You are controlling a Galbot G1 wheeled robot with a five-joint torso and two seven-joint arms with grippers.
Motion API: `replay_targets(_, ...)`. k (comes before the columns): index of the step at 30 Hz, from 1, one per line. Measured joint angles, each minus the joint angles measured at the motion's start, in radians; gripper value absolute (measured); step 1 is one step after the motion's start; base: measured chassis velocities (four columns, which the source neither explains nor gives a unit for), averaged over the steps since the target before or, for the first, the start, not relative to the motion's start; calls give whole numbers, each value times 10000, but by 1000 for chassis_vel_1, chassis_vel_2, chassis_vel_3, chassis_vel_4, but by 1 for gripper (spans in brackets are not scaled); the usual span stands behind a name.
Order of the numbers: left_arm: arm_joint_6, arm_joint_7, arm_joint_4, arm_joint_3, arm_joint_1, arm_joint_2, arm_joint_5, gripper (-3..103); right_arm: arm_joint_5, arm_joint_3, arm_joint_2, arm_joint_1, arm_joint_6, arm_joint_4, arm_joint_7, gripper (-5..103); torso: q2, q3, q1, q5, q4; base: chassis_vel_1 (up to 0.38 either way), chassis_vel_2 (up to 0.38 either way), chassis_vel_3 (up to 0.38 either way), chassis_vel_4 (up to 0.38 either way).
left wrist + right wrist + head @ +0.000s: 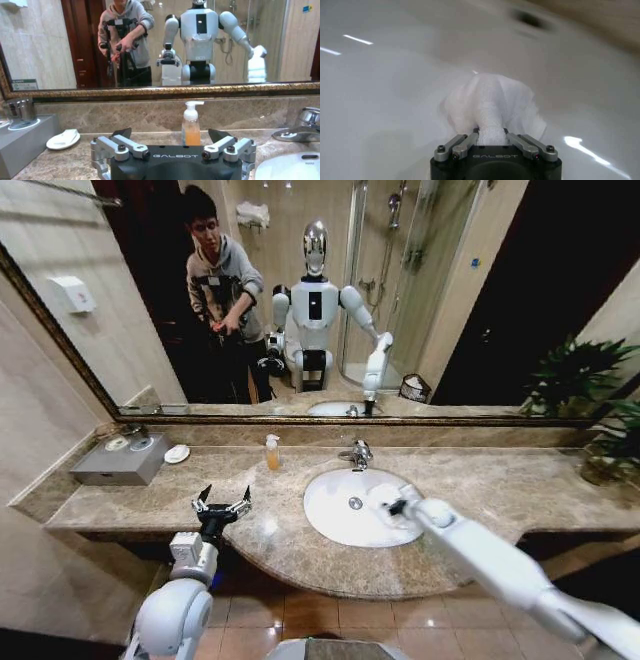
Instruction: Pick up the towel from the sink counter and wipe the mirror surface.
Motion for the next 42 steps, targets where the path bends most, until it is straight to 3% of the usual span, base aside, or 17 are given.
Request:
replay_targets(1, 0, 0, 0, 0, 0, 0, 0, 100, 0, 0, 0, 0, 0, 0, 0, 13, 0, 0, 0, 0, 0, 0, 0, 0, 0)
replay_targets(4, 0, -1, 0, -1, 0, 0, -1, 100, 489, -276, 958, 141, 45, 176, 311, 13, 1, -1, -2, -10, -1, 0, 0, 0, 0)
replay_targets(9, 0, -1, 0, -1, 0, 0, 0, 100, 717, -554, 998, 546, 188, 69, 420, 13, 0, -1, -2, -2, 0, 0, 0, 0, 0)
replay_targets(13, 0, -1, 0, -2, 1, 0, -1, 100, 149, -391, 418, 609, 271, -287, 74, 13, 0, 0, -1, -1, -6, 0, 0, 0, 0)
replay_targets(15, 0, 0, 0, 0, 0, 1, -1, 100, -880, 30, -432, 289, 543, -480, -512, 13, 0, 0, -1, 4, -7, 0, 0, 0, 0)
replay_targets(16, 0, 0, 0, 0, 0, 1, -1, 100, -880, 30, -432, 289, 543, -480, -512, 13, 0, 0, -1, 4, -7, 0, 0, 0, 0)
replay_targets(19, 1, -1, 0, 0, -1, 1, 0, 100, -1869, 631, -1383, -271, 947, -443, -1134, 13, 0, -3, -2, 1, -10, 0, 0, 0, 0)
replay_targets(21, 0, 0, 0, -1, 0, 0, 0, 100, -1867, 975, -1745, -580, 1028, -204, -1224, 13, 1, -4, -5, 5, -3, 0, 0, 0, 0)
replay_targets(24, 0, -1, 0, -1, 1, 1, 0, 100, -1380, 1981, -2415, -1372, 1060, 772, -1100, 13, 1, -2, -5, 2, -17, 0, 0, 0, 0)
replay_targets(26, 0, -1, 0, -1, 0, 0, -1, 100, -1193, 2531, -2636, -1724, 1133, 1386, -1011, 13, 1, -3, -5, -1, -10, 0, 0, 0, 0)
replay_targets(28, 0, -1, 0, -1, 0, 0, -1, 100, -1122, 2716, -2695, -1842, 1193, 1603, -973, 13, 1, -3, -5, -5, -10, 0, 0, 0, 0)
replay_targets(31, 0, -1, 0, -1, 0, 0, 0, 100, 45, 3924, -2897, -2880, 1632, 3394, -97, 13, 1, -2, -4, 1, -3, 0, 0, 0, 0)
replay_targets(42, 0, -1, 0, -1, 0, 0, 0, 100, 462, 4813, -3019, -3355, 1981, 4459, 662, 13, 0, -2, -2, -1, -5, 0, 0, 0, 0)
